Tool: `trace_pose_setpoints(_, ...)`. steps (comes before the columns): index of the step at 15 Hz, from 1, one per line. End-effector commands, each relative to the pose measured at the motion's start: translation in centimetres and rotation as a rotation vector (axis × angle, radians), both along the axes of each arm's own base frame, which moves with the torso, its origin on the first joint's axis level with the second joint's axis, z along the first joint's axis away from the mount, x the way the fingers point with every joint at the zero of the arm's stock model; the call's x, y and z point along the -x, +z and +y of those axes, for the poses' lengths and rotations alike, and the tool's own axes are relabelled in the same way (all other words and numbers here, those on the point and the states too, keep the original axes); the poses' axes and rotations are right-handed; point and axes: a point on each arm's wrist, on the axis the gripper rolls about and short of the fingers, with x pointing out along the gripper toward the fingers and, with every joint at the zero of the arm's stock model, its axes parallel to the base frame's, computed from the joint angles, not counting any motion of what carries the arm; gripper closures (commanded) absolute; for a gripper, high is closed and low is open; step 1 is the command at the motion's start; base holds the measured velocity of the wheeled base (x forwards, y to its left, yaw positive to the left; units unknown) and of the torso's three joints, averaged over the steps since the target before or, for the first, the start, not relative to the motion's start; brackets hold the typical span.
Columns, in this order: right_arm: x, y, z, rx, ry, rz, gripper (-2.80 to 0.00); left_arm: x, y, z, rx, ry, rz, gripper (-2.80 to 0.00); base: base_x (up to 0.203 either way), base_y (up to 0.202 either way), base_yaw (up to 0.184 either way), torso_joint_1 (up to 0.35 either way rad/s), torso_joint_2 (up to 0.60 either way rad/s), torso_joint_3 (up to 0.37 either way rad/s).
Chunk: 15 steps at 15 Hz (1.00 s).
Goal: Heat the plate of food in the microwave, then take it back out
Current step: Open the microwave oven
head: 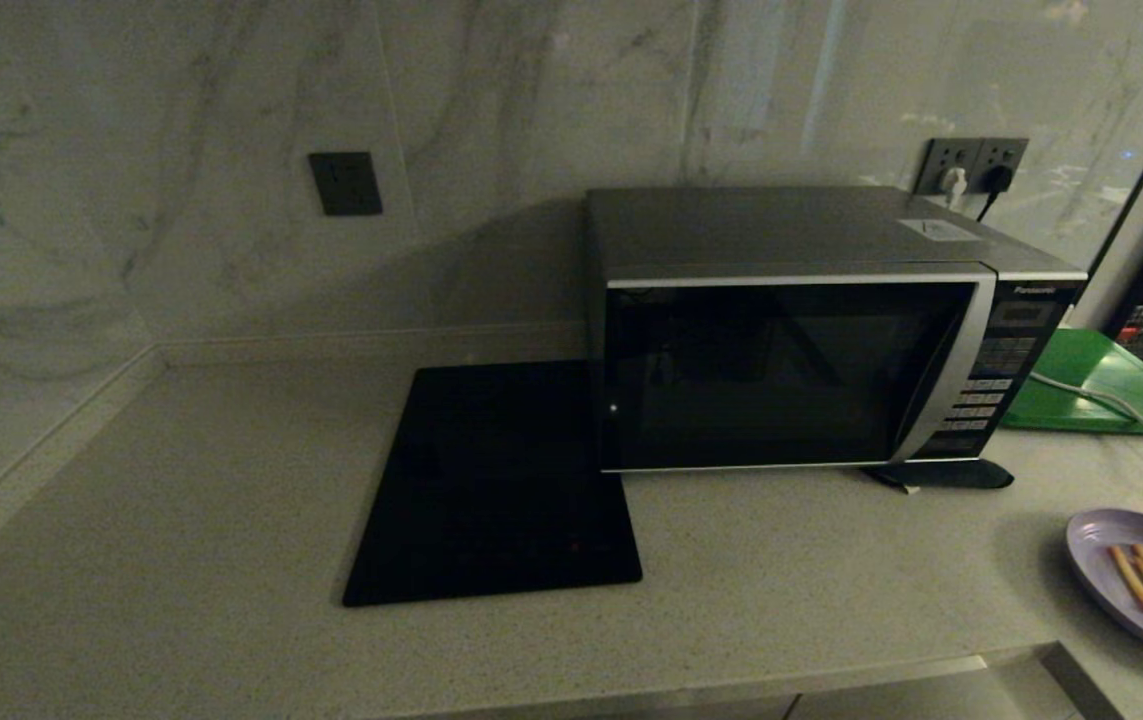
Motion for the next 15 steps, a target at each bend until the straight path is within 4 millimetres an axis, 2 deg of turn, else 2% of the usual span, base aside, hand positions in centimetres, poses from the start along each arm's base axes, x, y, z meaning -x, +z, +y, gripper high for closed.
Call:
trace_pose_setpoints(1, -0.01, -0.04, 0.00, -0.001, -0.001, 0.001, 0.00, 0.00, 0.00, 0.00, 0.001, 0.001, 0.000, 0.00, 0.000, 0.000, 0.000, 0.000, 0.00, 0.000)
trace_pose_setpoints(15, -0.01, -0.04, 0.00, -0.001, 0.001, 0.001, 0.00, 0.00, -0.01, 0.00, 0.001, 0.001, 0.000, 0.00, 0.000, 0.000, 0.000, 0.000, 0.00, 0.000)
